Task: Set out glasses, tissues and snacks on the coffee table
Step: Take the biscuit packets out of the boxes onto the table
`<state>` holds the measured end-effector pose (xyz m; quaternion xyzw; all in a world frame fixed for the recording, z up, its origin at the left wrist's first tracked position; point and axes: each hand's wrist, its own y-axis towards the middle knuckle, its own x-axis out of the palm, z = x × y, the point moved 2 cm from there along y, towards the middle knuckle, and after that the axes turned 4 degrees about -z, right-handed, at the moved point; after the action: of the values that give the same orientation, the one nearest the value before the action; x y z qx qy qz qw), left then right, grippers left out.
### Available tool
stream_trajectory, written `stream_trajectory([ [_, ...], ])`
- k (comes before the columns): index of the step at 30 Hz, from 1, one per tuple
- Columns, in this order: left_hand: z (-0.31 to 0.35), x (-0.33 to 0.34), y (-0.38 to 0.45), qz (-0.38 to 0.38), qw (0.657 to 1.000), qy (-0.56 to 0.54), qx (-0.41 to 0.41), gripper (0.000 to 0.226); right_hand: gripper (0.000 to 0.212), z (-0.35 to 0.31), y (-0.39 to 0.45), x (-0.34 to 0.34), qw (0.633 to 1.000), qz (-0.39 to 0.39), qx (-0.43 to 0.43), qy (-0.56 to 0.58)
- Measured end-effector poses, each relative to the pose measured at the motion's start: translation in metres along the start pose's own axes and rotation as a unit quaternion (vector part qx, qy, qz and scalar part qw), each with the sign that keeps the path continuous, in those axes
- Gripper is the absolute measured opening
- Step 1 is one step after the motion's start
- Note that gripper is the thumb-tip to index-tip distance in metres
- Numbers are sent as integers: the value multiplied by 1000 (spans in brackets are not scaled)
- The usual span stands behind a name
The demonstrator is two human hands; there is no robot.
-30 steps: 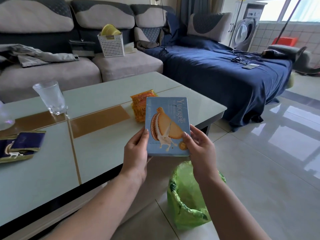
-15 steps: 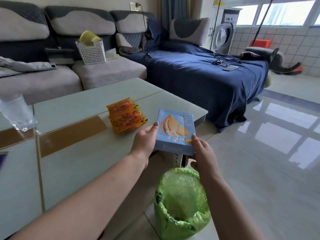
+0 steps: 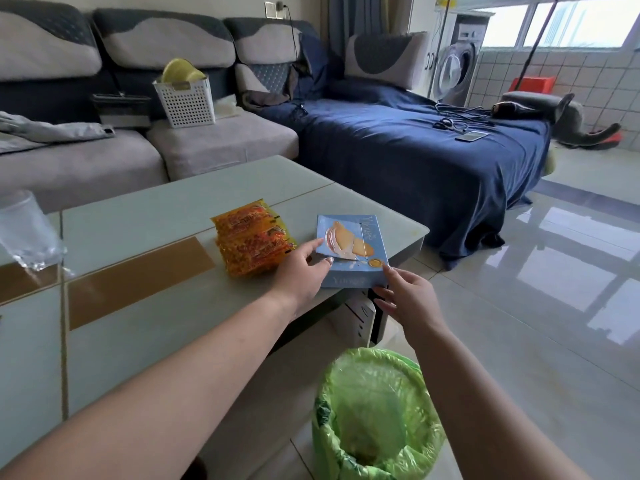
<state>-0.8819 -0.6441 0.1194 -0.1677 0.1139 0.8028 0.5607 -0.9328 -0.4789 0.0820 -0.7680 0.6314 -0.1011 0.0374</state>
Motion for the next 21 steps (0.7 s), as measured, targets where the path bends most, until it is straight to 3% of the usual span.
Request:
stream_trajectory([
  [3,7,-10,-15,19,999,-19,33,38,30,2,-9,-3,992,85,-49,-78],
  [6,11,-35,-46,36,995,-64,74,22,21,-3,-41,9,987,114,-108,-44],
  [12,-8,-108,-139,-18,993,-19,114,21,12,-9,-125,90,991,-45,-115,-42],
  [16,-37,-176,-215,35,996,-28,76,21,14,-6,-179,159,983,-161,-76,-50],
  [21,-83,-259,-291,155,985,-70,20,18,14,19,-238,251,953,-286,-20,-96],
])
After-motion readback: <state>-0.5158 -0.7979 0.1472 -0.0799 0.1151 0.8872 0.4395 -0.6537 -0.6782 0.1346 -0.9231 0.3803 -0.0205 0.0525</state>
